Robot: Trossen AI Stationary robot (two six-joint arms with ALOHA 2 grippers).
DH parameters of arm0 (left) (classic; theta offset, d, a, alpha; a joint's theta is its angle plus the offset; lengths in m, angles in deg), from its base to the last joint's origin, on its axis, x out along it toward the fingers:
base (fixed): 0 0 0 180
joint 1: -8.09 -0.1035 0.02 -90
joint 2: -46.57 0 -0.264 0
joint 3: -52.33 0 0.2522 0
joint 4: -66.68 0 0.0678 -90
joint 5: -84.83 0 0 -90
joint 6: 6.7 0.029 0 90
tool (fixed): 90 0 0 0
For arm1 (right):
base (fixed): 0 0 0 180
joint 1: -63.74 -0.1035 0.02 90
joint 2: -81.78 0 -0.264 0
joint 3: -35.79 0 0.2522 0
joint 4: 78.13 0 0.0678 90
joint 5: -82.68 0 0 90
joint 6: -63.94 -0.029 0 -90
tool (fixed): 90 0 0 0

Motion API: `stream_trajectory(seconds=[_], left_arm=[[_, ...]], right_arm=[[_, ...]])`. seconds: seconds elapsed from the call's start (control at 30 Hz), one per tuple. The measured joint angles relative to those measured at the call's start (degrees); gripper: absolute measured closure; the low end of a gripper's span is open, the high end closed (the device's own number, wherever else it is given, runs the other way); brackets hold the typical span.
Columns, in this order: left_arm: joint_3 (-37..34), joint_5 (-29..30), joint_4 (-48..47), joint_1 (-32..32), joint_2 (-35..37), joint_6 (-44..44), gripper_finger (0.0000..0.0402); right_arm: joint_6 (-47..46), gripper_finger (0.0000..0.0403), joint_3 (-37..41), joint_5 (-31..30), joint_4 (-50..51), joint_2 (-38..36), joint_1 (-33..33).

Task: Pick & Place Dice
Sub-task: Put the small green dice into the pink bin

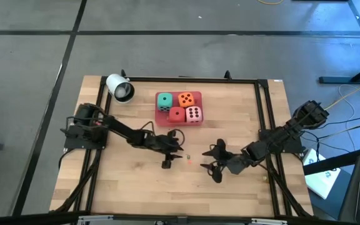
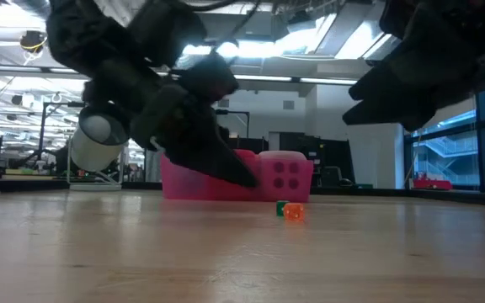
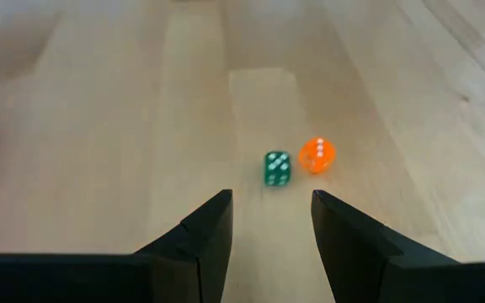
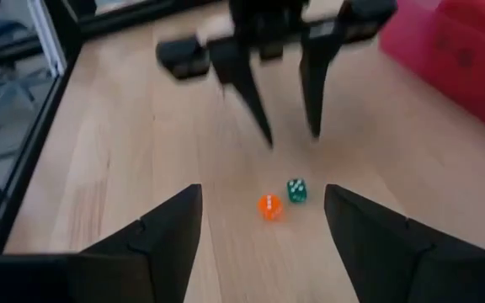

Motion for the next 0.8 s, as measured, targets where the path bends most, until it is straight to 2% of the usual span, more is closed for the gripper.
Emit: stream_trajectory(seconds=[0.23, 0.8], left_arm=[[5.2, -4.3, 0.0, 0.0, -4.7, 1.9, 0.0245], [6.3, -3.0, 3.0, -1.2, -7.5, 5.3, 0.0245]], right_arm=[[-1.2, 0.0152, 0.1, -4.0, -0.3, 0.0, -2.3], [-2.4, 0.0152, 0.1, -6.5, -0.1, 0.0, -3.7]])
